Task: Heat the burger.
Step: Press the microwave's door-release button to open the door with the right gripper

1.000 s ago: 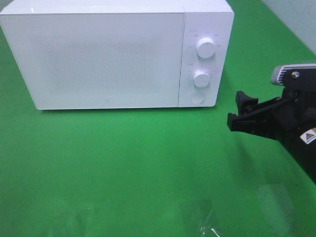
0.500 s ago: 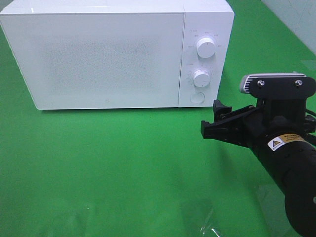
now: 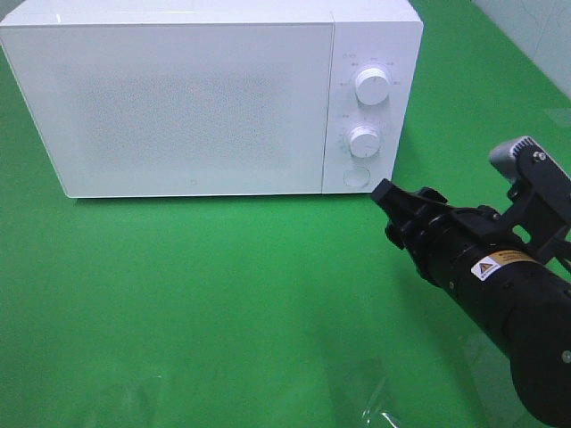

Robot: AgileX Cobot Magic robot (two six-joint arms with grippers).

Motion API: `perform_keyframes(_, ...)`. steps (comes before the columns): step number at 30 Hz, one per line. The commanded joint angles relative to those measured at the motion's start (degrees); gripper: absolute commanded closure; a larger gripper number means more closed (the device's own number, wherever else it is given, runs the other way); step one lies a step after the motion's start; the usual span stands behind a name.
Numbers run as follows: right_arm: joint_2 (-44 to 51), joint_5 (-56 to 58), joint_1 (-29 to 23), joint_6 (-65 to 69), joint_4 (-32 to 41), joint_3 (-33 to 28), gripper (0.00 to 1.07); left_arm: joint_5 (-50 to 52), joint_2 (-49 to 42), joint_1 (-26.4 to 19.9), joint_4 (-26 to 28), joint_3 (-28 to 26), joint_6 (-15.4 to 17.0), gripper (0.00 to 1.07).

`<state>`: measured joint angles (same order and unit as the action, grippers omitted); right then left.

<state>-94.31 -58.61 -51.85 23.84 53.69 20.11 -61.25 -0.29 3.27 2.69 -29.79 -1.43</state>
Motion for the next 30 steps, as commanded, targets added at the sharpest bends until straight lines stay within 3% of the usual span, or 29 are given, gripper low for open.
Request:
perform_keyframes(1,0.1,0.5,-0.2,13.3,-0.5,0.3,0.77,-0.1,-0.9,-0.1,0.5,0.1,0.1,0.41)
perform_keyframes(2,0.1,0.5,-0.2,17.2,-0.5,0.3,0.84,-0.1,-0.9,-0.1,0.5,0.1,0.1,0.41)
perform_keyframes(7,0.1,0.5,-0.2,24.6,-0.5,0.3,0.94,-0.1,-0.9,-0.1,0.5,0.1,0.1,0.41)
perform_keyframes(9,0.1,0.5,-0.2,31.5,-0.6,0.3,1.06,-0.1,-0.9,-0.1,0.5,0.1,0.1,0.41)
perform_keyframes(19,-0.4,0.5,0.0,38.3,-2.1,1.3,1.07,-0.1,-0.9,-0.1,0.5,0.1,0.1,0.41)
perform_keyframes(26,-4.2,0.7,0.6,41.3,-3.4,5.4,1.07,-0.1,-0.9,-0.1,0.5,0.1,0.1,0.41)
perform_keyframes(30,-7.0,2.8,4.8,44.8,-8.0,9.0,1.07,-0.1,-0.9,-0.1,0.5,0.1,0.1,0.41)
